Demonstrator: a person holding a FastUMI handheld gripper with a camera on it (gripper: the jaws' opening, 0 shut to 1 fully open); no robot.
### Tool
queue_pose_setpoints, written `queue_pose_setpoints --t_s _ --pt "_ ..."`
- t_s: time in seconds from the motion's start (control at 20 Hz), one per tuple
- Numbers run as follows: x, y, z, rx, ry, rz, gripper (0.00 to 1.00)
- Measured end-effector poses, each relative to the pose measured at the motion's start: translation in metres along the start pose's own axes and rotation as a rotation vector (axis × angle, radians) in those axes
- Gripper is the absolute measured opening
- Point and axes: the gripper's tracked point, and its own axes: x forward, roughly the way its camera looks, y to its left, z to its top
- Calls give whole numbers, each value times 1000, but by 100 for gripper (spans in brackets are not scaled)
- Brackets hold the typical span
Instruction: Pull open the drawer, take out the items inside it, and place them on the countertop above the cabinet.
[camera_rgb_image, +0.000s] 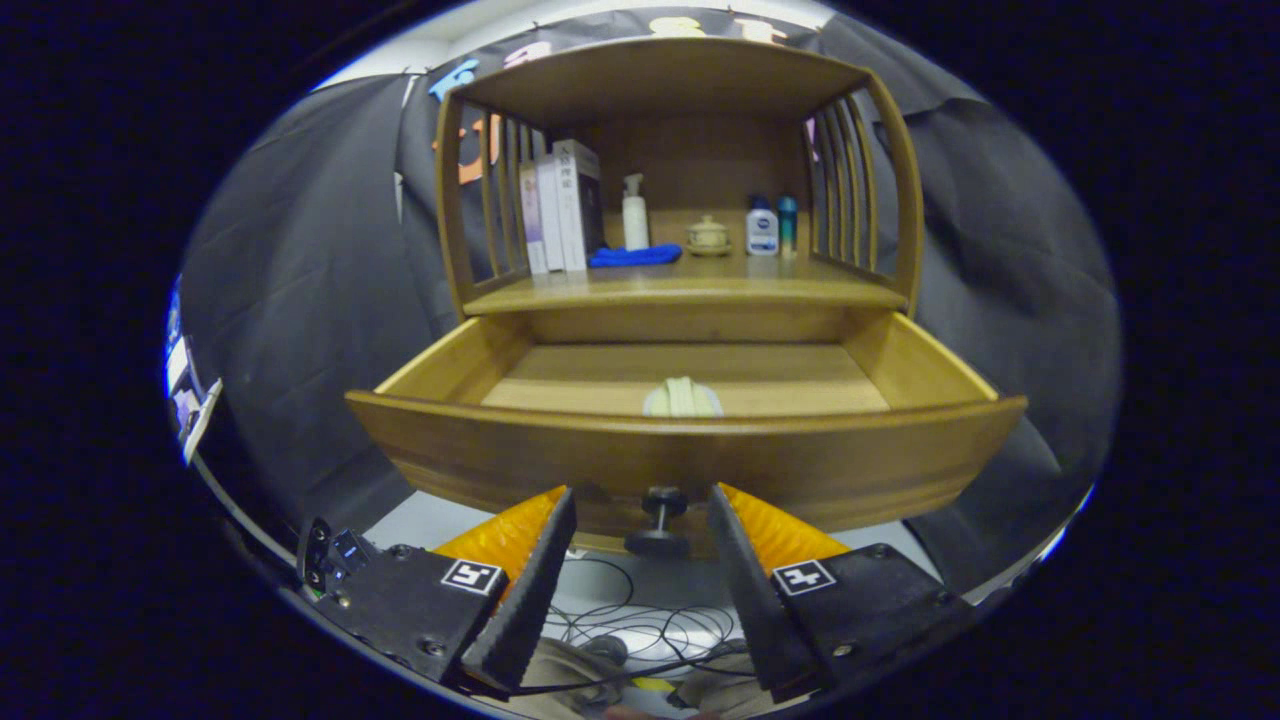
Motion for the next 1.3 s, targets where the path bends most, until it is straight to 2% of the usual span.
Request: queue_pose_setpoints --t_s 0.15,0.45,0.75,0.85,1.1,1.3 --pt "-1 -2 32 -6 10 -2 95" --pt "44 0 58 -3 164 21 95" --pt "93 -9 49 -13 400 -27 95" --pt "108 -16 45 8 451 -72 95" --pt "132 -27 32 16 575 -120 86" --pt "143 -36 24 29 616 -161 67"
